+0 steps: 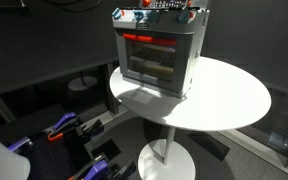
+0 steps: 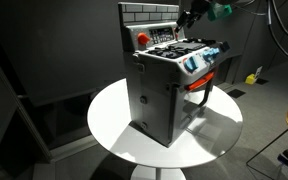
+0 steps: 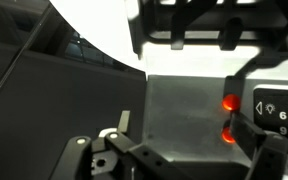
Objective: Press the top button on the right side of the stove.
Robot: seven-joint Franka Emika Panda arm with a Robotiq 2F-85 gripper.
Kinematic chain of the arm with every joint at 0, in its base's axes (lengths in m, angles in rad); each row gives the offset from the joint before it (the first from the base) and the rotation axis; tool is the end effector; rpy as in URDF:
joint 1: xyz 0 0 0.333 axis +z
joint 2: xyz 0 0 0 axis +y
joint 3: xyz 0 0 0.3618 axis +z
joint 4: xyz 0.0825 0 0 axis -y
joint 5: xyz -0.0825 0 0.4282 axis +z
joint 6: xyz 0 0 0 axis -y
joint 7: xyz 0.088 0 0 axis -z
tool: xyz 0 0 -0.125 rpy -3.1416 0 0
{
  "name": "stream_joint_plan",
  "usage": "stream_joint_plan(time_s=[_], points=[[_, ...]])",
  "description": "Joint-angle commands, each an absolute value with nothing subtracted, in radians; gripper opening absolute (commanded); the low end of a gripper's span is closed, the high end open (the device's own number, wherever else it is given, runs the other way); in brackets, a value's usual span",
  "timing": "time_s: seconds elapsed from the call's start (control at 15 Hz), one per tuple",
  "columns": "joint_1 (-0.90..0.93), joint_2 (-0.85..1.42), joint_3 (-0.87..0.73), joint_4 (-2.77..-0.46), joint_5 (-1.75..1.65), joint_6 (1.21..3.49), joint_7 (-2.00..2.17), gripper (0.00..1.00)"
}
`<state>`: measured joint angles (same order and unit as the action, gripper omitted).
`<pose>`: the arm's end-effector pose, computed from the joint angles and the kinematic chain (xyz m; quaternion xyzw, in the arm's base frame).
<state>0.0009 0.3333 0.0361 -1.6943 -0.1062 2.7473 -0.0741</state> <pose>0.7649 0.0284 0.4971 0.9314 0.0875 0.3513 0.0377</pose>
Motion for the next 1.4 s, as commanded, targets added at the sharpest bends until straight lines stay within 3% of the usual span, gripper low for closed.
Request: stream_joint_plan(time_s=[0.0,0.73,1.33], points=[[-0.012,0.361,0.047,-1.642,-0.070,2.736,-0.123,1.00],[-0.019,0.233,0.094,-1.766,0.077,2.687,-0.152,1.00],[-0.001,0.008,0.074,-1.951,0.144,2.470,-0.126,1.00]])
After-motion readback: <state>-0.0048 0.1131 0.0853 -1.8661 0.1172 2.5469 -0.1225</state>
